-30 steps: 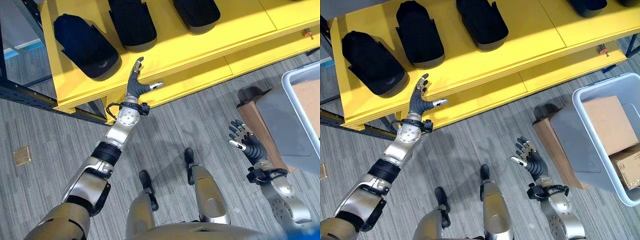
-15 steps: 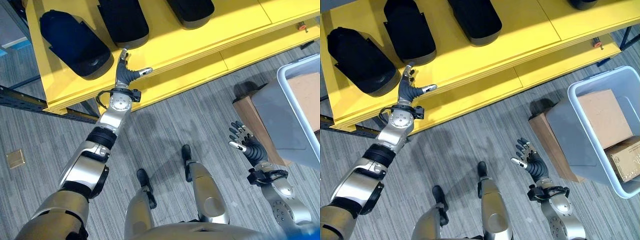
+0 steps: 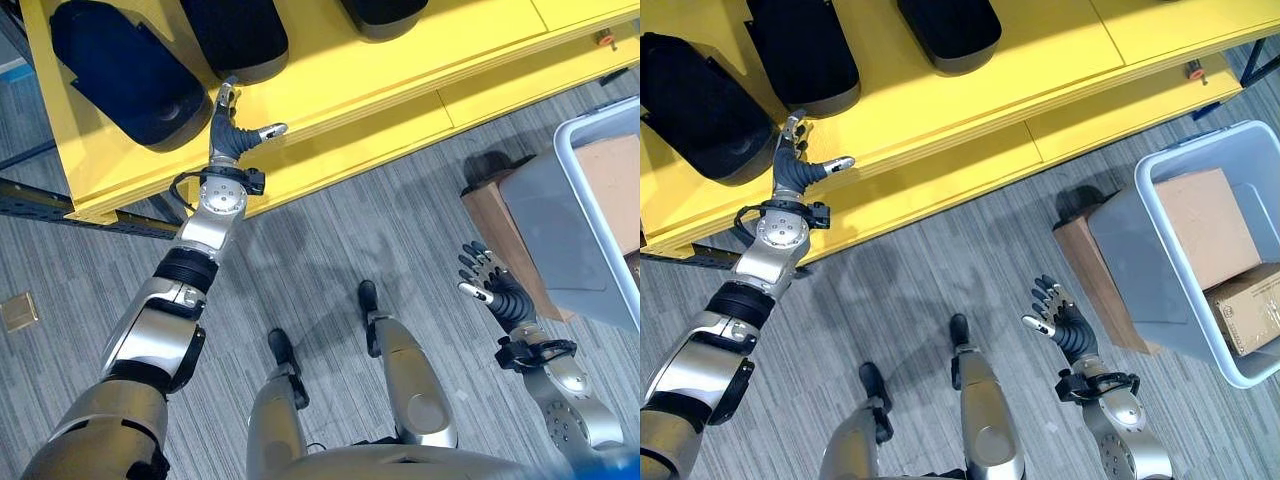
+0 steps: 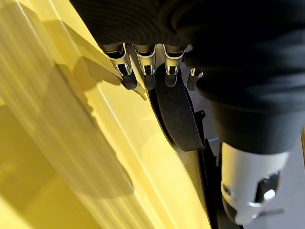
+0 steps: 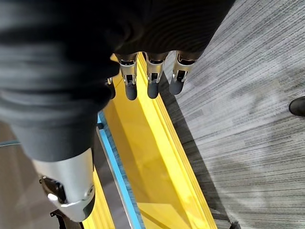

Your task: Move parts from the plastic box to the shelf.

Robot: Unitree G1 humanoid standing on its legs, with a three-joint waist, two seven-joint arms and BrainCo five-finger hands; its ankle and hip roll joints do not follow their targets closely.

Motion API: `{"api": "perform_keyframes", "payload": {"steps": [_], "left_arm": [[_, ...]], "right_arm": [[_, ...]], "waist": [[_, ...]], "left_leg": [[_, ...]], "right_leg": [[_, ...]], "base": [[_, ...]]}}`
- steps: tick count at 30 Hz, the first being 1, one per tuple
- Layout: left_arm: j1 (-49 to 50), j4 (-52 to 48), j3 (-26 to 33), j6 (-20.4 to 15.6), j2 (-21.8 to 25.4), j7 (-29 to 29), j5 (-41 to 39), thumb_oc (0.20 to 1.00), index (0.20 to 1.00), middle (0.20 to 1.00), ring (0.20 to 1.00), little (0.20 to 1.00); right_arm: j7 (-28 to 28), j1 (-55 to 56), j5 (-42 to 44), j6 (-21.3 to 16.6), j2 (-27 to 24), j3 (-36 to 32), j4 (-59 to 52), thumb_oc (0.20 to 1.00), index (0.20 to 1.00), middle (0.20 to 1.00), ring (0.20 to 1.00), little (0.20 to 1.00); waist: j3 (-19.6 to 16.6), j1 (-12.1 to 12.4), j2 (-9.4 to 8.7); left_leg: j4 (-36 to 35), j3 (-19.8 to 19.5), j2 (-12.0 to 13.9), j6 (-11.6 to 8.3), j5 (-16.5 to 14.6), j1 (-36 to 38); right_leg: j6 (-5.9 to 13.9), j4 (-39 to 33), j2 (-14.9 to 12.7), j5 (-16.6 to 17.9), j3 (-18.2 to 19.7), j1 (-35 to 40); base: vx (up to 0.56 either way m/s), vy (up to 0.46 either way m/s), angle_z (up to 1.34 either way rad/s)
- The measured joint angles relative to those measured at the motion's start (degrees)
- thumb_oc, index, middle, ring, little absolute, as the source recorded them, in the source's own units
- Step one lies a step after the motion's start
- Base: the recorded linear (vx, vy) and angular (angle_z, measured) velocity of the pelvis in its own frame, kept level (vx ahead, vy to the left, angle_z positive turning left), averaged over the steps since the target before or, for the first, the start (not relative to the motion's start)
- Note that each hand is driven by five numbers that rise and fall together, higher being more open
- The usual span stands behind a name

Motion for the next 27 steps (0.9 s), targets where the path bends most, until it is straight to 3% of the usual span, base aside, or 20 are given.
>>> {"api": "perform_keyframes", "payload": {"steps": [27], "left_arm": [[-0.7,4.5,2.3,-0.9,1.8,-0.1,-5.7,1.000,1.000,1.000,1.000,1.000]], "right_arm": [[0.9,0.2,1.0,-0.2,-0.1,0.1,0.0,1.000,1.000,1.000,1.000,1.000]], "waist": [[0.1,1.3,0.09]], "left_leg": [[4.5,-0.9,0.3,0.00,-1.5,-2.4]], "right_leg": [[-0.27,1.5,-0.2,0.2,-0.1,-0.8]], "base": [[0.00,0.001,0.00]]}}
